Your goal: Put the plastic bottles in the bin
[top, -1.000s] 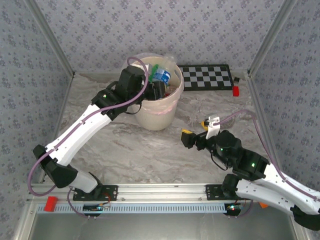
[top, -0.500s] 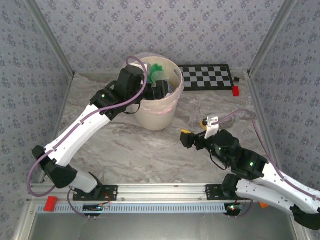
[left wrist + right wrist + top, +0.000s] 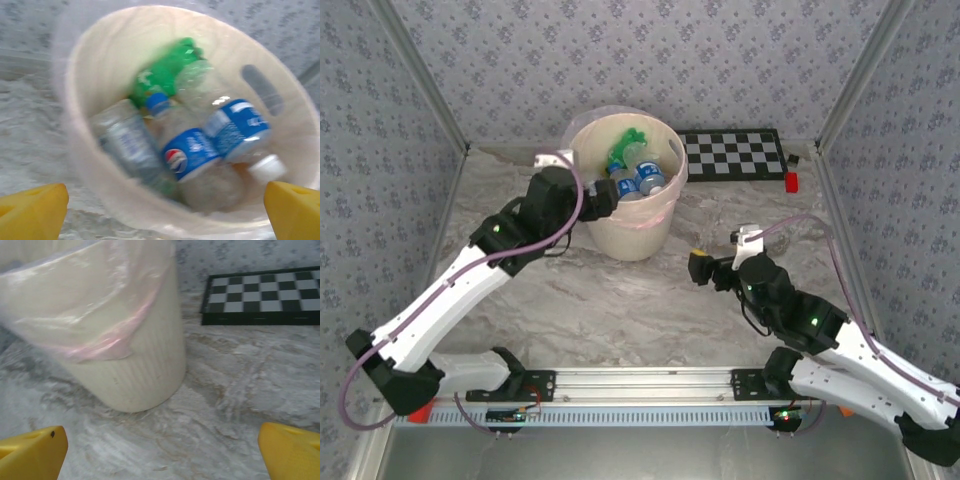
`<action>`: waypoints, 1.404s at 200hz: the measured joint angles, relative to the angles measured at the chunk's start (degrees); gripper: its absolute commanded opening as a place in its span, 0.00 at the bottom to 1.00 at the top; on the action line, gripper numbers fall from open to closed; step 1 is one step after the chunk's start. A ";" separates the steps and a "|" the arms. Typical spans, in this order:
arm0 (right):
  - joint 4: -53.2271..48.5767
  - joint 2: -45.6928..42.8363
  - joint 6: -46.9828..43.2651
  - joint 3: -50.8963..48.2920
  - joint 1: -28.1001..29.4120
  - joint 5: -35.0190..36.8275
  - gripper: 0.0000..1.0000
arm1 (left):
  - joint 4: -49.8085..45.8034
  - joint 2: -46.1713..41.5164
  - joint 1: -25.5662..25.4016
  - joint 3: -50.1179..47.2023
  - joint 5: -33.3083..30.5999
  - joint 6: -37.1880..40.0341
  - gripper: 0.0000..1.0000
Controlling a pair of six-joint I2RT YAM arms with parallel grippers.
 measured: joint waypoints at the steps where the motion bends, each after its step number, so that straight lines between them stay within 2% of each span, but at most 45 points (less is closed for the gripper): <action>1: 0.02 0.00 0.02 -0.04 -0.15 0.07 1.00 | 0.09 -0.20 0.02 -0.33 -0.20 -0.02 1.00; 44: 0.20 0.28 1.01 -4.42 -10.56 3.61 1.00 | 1.07 -11.58 4.55 -20.52 -7.93 -6.10 1.00; 73: 3.41 1.97 0.11 -8.37 -17.94 5.75 1.00 | 1.97 -15.10 6.84 -33.03 -9.44 -10.01 1.00; 106: 9.25 5.66 -1.44 -11.91 -25.07 7.65 1.00 | 0.72 -13.86 11.30 -37.66 -11.06 -15.15 1.00; 126: 12.46 8.74 -2.91 -12.44 -28.06 9.38 1.00 | 0.37 -13.38 11.69 -38.23 -11.82 -15.89 1.00; 158: 20.02 12.90 -8.04 -14.38 -31.69 9.75 1.00 | 0.98 -13.09 13.22 -38.12 -15.52 -11.76 1.00; 179: 22.77 14.36 -10.10 -15.91 -32.65 9.22 1.00 | 1.25 -11.56 17.57 -37.11 -17.57 -9.16 1.00; 203: 27.02 17.00 -13.51 -17.51 -33.18 9.16 1.00 | 5.84 -9.70 22.56 -37.05 -19.52 -2.27 1.00; 243: 32.79 23.28 -17.49 -17.81 -33.86 10.62 1.00 | 18.58 -6.93 33.11 -41.16 -18.97 9.16 1.00; 281: 42.80 29.53 -20.50 -21.40 -34.29 12.81 1.00 | 30.25 -1.66 38.60 -48.57 -13.81 15.21 1.00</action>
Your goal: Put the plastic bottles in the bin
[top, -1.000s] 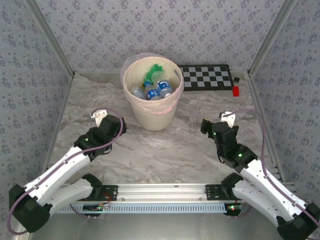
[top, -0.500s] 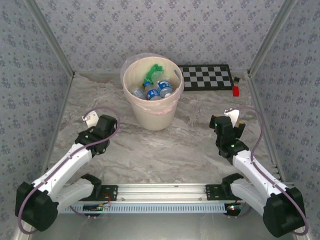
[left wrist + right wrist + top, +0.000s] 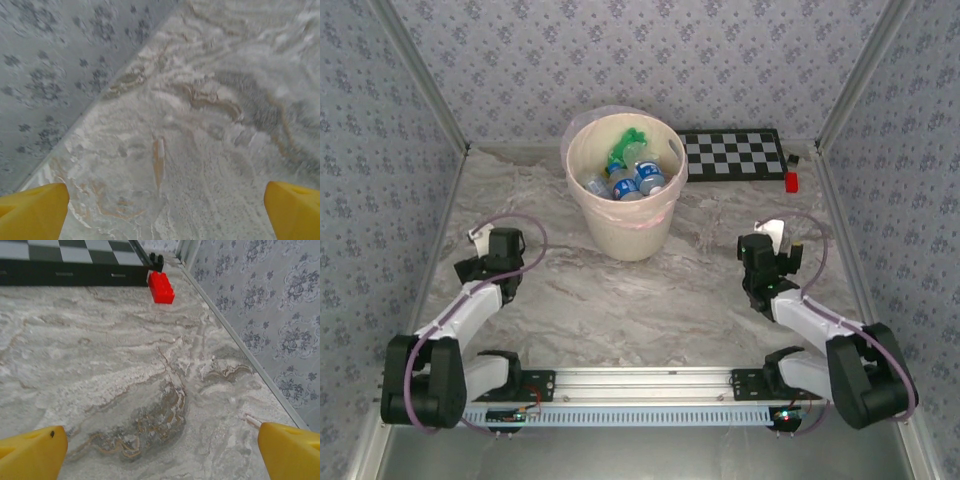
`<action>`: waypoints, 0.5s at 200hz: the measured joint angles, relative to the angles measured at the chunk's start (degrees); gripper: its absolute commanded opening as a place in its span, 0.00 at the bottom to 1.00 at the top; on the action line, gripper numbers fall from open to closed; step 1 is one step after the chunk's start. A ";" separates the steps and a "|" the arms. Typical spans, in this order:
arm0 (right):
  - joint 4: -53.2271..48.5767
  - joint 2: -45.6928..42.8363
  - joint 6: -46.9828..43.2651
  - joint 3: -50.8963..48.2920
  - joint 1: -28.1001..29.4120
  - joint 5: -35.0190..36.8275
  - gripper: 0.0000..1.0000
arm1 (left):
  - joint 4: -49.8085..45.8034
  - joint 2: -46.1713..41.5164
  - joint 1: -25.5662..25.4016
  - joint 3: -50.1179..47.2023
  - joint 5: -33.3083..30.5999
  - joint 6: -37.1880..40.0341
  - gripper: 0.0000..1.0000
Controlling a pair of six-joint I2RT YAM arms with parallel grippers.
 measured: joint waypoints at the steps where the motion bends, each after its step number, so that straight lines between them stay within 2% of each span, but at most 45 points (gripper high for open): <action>1: 0.35 0.28 -0.11 -0.09 -0.02 0.13 1.00 | 0.50 0.15 0.13 -0.22 0.24 0.13 1.00; 47: 12.52 7.58 -2.99 -1.29 -2.21 -0.26 1.00 | 17.79 5.11 1.18 -3.65 5.70 3.72 1.00; 69: 18.43 7.85 -3.63 -2.97 -5.14 -4.48 1.00 | 25.64 9.22 1.40 -3.80 9.07 6.10 1.00; 100: 21.62 7.78 -3.82 -3.61 -10.56 -13.25 1.00 | 35.06 14.10 1.60 -3.93 14.38 10.78 1.00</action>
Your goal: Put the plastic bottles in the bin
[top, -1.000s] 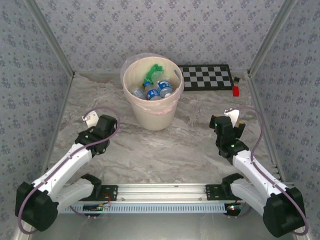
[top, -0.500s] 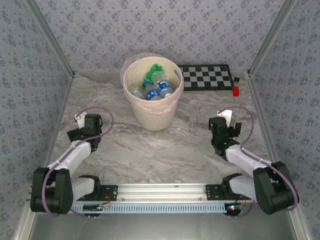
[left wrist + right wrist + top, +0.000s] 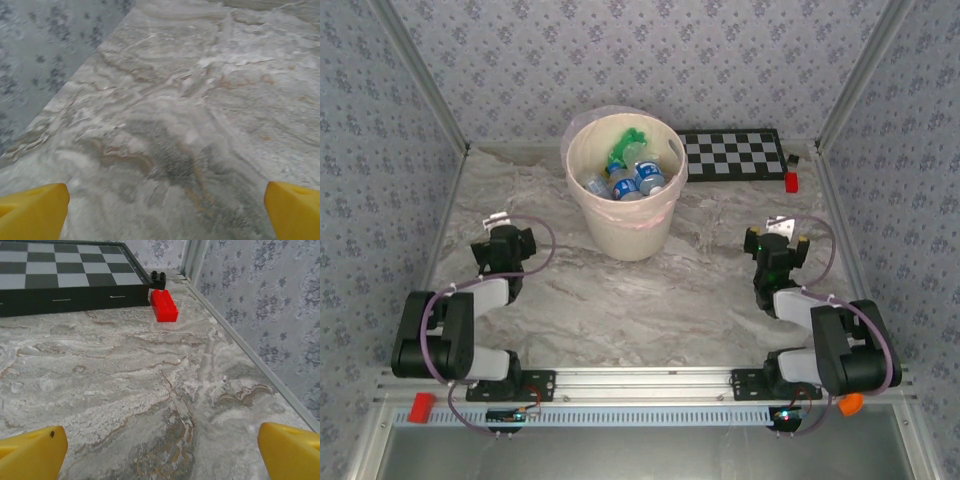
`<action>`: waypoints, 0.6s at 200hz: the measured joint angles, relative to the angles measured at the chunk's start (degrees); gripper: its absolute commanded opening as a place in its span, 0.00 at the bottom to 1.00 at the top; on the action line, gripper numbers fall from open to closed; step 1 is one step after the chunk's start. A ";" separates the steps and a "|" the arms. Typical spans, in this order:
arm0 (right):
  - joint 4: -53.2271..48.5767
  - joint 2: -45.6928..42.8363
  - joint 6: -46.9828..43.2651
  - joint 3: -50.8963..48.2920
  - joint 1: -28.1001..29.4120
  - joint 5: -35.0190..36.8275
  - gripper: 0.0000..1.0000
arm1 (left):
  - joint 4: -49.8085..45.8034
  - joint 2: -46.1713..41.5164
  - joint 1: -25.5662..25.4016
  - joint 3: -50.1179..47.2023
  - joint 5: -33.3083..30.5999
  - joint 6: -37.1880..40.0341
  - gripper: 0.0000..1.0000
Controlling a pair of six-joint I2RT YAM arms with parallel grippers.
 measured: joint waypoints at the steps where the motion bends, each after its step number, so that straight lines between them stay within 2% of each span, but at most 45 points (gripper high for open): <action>1: 0.04 -0.02 0.00 -0.02 -0.11 -0.22 1.00 | 0.26 0.11 0.00 -0.02 0.13 0.09 1.00; 41: 1.03 -0.87 0.94 -0.76 -5.79 -9.53 1.00 | 13.70 7.21 0.66 -2.78 5.66 3.65 1.00; 75: 2.43 0.13 1.16 -0.74 -7.48 -13.68 0.99 | 15.30 8.46 0.90 -2.91 9.75 5.33 1.00; 120: 17.42 13.18 -0.66 -3.56 -7.91 -18.23 0.99 | 15.30 8.46 2.14 -2.75 14.14 5.75 1.00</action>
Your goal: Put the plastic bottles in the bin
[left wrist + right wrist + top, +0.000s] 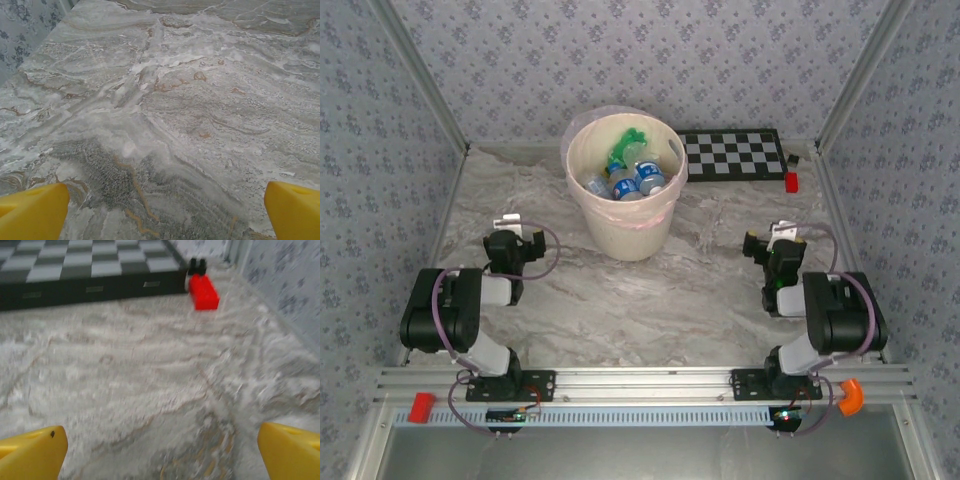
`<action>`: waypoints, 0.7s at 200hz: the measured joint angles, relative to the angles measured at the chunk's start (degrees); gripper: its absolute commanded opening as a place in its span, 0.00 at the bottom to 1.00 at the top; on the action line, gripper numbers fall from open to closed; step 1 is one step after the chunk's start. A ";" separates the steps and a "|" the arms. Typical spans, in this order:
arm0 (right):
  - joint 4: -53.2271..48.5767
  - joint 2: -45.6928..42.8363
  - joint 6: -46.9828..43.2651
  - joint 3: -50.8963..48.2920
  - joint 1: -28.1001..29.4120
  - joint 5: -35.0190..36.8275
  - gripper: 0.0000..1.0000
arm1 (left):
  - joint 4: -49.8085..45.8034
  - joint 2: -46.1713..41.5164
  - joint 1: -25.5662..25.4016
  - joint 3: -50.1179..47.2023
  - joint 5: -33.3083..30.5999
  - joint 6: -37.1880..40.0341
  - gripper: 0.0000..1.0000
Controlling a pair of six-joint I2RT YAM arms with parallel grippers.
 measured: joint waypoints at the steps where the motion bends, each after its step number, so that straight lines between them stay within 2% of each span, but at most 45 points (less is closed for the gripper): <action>1: 0.02 0.24 -0.07 -0.07 0.00 -0.17 0.99 | 0.00 0.00 0.02 0.02 0.07 0.02 1.00; 52: -4.70 0.26 -1.11 6.40 0.04 -1.42 1.00 | -0.24 0.00 0.81 0.94 2.12 -0.04 1.00; 140: -5.84 0.28 -1.29 6.58 0.22 -1.49 1.00 | -0.26 0.00 0.81 0.96 2.32 -0.04 1.00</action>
